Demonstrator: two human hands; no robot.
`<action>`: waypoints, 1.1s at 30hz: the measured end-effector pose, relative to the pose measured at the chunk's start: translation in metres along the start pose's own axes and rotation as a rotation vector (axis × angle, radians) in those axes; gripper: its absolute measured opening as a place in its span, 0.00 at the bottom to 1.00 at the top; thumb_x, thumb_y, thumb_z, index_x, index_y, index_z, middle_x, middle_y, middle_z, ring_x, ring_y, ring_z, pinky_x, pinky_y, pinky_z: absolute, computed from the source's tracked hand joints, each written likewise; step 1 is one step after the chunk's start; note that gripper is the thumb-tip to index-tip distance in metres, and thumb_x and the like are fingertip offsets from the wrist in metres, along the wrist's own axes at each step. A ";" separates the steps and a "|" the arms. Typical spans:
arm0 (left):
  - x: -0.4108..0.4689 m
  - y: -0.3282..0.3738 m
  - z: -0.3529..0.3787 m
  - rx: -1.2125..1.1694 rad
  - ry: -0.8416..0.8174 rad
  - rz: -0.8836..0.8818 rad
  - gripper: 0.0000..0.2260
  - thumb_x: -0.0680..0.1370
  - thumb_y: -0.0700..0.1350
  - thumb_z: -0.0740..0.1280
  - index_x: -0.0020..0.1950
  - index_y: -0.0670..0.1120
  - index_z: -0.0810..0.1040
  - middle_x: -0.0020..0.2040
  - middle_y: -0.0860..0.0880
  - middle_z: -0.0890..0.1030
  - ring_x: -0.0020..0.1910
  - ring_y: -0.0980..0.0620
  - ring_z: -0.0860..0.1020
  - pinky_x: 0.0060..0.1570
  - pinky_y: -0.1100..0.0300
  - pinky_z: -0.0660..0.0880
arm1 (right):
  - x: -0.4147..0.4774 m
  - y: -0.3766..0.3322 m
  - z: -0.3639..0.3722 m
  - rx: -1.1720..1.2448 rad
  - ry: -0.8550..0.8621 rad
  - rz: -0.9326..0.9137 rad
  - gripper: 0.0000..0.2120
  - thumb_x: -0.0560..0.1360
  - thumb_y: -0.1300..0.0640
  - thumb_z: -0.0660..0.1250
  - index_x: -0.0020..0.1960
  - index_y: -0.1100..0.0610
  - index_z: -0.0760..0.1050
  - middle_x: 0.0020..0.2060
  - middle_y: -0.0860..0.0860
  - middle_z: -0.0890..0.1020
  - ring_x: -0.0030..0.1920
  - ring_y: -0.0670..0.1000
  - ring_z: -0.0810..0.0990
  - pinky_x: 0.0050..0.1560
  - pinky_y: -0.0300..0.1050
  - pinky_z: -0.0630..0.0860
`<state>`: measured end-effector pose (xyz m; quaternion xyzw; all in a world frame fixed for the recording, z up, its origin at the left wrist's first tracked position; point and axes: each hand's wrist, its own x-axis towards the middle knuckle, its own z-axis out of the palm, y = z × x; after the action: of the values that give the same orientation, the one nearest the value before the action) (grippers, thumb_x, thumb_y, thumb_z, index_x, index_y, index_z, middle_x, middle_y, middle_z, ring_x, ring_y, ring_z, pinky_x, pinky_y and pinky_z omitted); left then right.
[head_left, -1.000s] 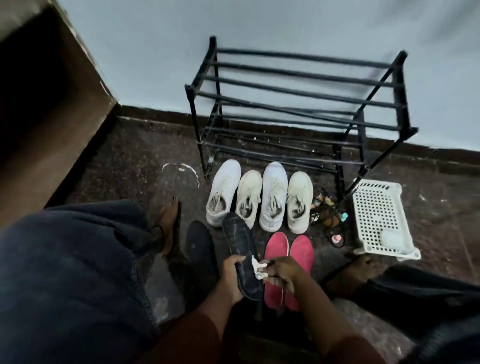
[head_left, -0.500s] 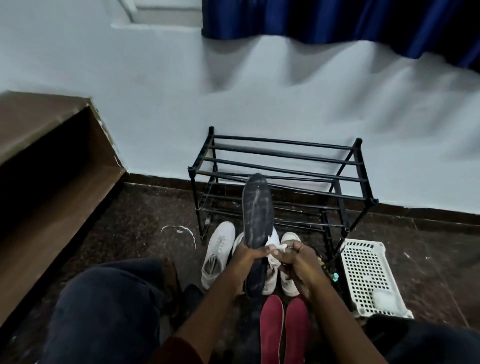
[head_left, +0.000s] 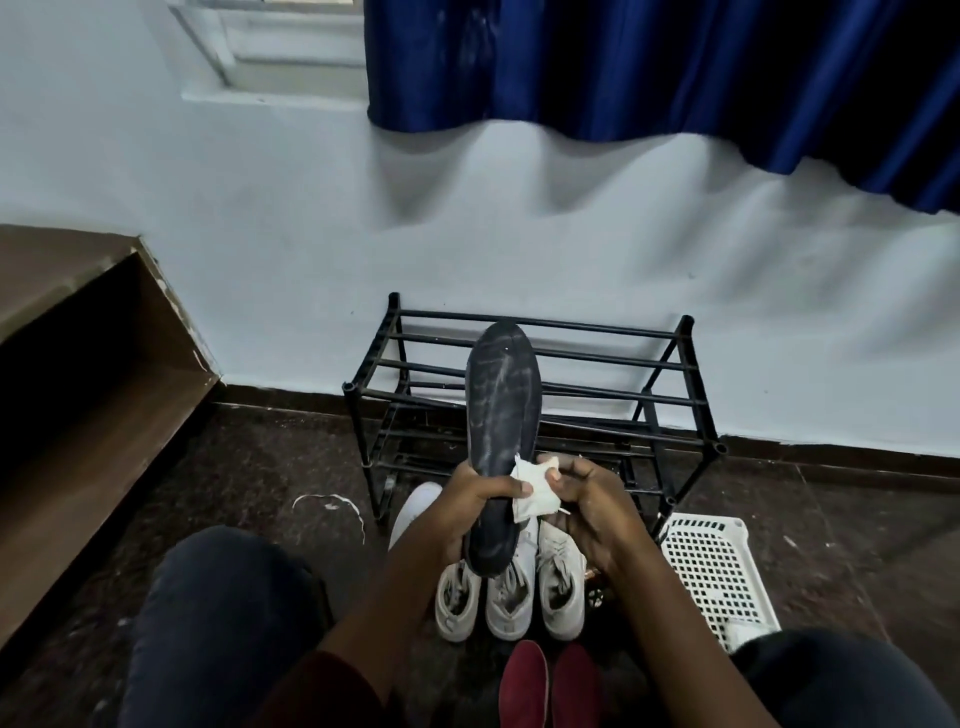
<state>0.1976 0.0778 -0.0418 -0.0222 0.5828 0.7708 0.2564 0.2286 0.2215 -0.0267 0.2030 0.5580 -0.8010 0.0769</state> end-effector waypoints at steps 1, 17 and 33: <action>-0.002 0.004 0.002 -0.024 0.001 0.002 0.14 0.70 0.27 0.67 0.53 0.38 0.78 0.44 0.42 0.82 0.39 0.48 0.81 0.36 0.60 0.78 | -0.003 -0.003 0.002 0.010 0.036 -0.040 0.09 0.77 0.69 0.60 0.47 0.61 0.77 0.37 0.55 0.82 0.36 0.50 0.80 0.39 0.47 0.78; -0.046 0.032 0.024 -0.261 0.028 -0.029 0.18 0.67 0.31 0.69 0.57 0.35 0.77 0.40 0.38 0.81 0.34 0.42 0.80 0.33 0.57 0.76 | -0.050 -0.016 0.003 0.067 0.064 -0.174 0.06 0.70 0.70 0.68 0.43 0.62 0.73 0.36 0.60 0.77 0.31 0.53 0.76 0.30 0.40 0.76; -0.034 0.045 0.025 -0.414 -0.046 -0.025 0.12 0.65 0.30 0.70 0.47 0.35 0.77 0.36 0.40 0.79 0.34 0.44 0.78 0.37 0.57 0.76 | -0.042 -0.032 0.014 -0.682 0.097 -0.776 0.11 0.62 0.72 0.75 0.41 0.60 0.83 0.39 0.50 0.82 0.40 0.37 0.80 0.42 0.27 0.74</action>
<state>0.2146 0.0792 0.0169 -0.0640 0.4056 0.8712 0.2693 0.2518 0.2159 0.0217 -0.0186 0.8245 -0.5327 -0.1898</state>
